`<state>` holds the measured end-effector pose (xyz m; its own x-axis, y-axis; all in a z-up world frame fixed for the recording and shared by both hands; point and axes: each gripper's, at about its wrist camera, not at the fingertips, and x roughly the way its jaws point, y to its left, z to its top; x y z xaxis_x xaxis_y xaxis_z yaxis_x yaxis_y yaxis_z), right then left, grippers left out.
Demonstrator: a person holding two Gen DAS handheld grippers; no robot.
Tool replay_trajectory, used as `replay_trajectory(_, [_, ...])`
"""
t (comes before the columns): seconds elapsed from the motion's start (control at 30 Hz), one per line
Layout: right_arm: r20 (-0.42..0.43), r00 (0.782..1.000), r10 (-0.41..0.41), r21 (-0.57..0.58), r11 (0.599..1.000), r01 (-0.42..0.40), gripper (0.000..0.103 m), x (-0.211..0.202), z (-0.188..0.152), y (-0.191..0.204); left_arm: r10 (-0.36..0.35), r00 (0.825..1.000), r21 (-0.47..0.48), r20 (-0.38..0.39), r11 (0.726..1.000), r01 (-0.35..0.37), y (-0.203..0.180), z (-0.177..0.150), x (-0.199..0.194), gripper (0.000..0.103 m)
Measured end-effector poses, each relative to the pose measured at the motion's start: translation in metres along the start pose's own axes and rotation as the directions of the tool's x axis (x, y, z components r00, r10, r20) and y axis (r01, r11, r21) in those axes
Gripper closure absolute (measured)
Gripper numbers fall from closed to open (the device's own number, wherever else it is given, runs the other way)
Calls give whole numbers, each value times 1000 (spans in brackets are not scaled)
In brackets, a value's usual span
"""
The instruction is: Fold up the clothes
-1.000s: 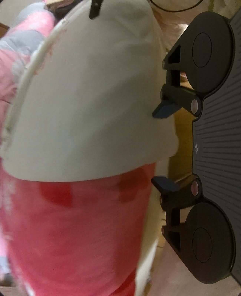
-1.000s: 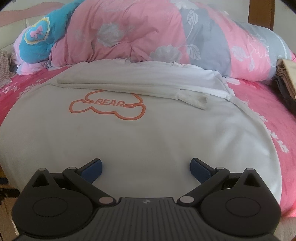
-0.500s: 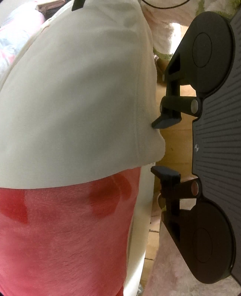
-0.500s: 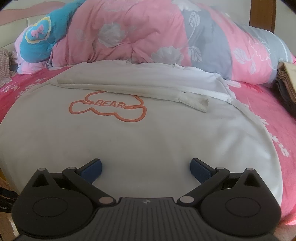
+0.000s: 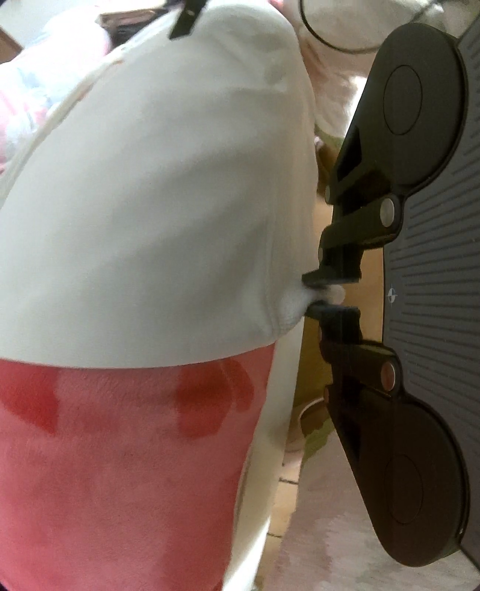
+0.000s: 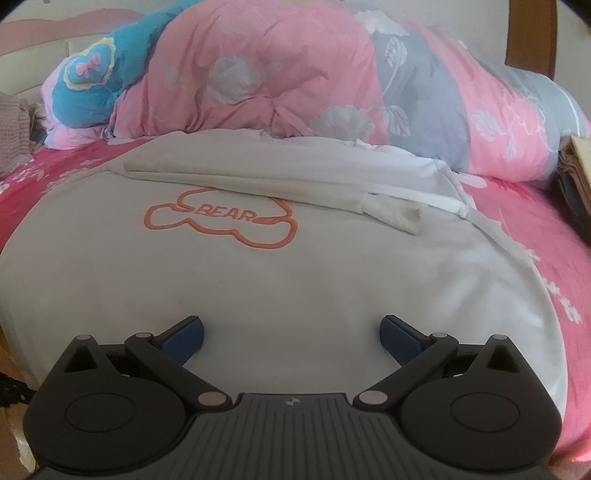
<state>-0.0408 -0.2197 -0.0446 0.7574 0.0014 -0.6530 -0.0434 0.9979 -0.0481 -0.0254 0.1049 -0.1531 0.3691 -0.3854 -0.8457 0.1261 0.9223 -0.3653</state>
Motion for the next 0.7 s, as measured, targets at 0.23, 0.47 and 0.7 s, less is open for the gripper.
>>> replay_trajectory(0.23, [62,998,8,-79,997,-3,1,-14,2,7,-121,992,-35,37,992,122,-12,-8,-44,101])
replay_trajectory(0.47, [174,944,280,-245,941,-233,12,-57,-15,46,-293,952,-135,86,944,302,-17,-4,-82,101])
replay_trajectory(0.7, [162,838,520,-464,790,-401,25,-97,-43,98,-370,924,-158,100,911,382,-28,1,-94,101])
